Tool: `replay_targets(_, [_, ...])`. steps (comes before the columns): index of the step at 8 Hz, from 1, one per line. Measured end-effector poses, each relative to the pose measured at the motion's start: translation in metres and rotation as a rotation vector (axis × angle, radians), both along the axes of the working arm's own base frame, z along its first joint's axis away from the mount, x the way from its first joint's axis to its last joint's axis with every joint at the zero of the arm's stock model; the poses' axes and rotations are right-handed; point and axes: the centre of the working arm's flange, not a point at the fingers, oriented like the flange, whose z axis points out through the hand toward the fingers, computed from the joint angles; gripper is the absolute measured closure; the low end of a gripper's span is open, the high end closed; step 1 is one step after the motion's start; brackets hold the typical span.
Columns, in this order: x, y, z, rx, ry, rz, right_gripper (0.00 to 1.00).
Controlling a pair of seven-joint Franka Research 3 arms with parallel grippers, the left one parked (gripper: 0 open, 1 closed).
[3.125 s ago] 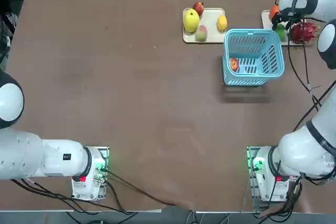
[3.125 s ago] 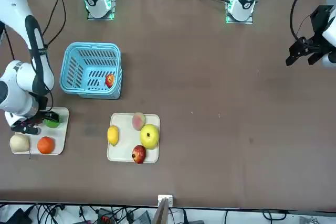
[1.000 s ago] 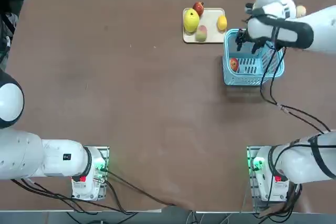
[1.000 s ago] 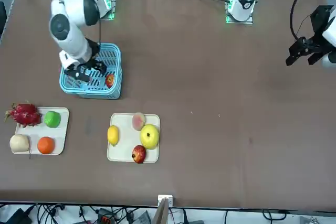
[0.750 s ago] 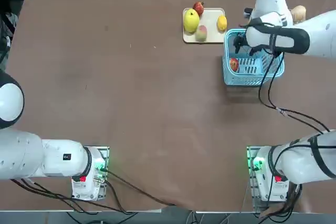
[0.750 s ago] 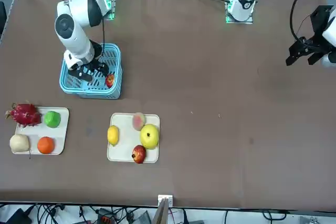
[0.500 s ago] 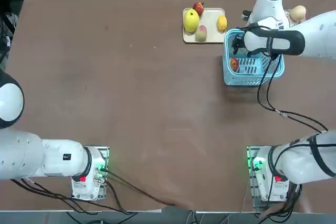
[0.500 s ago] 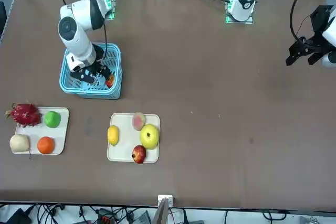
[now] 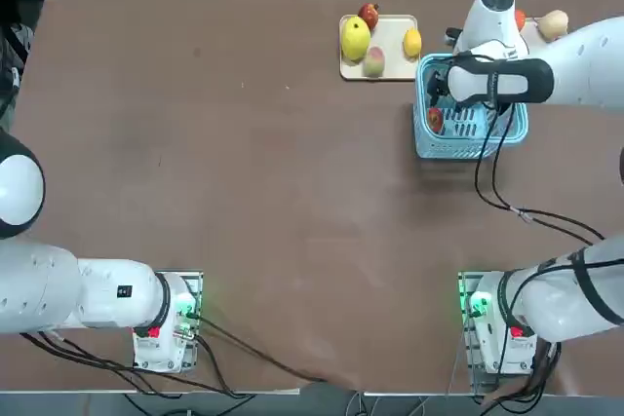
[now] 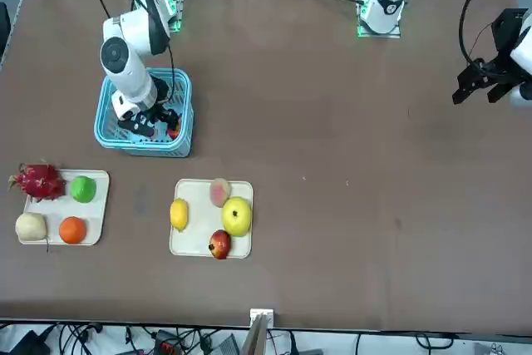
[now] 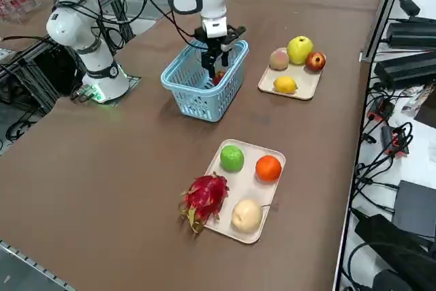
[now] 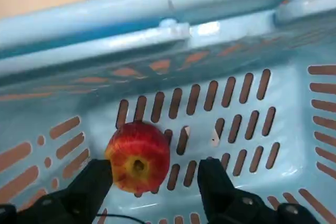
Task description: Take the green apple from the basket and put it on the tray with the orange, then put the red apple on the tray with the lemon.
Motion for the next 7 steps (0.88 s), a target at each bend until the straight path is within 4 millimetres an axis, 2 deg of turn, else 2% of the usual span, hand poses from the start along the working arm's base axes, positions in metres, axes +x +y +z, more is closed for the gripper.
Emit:
replay_targets(3, [0.0,0.001,-0.001,0.004,-0.01,0.001,0.0])
replay_targets(7, [0.005,0.003,-0.017,0.02,-0.041,-0.005,0.0])
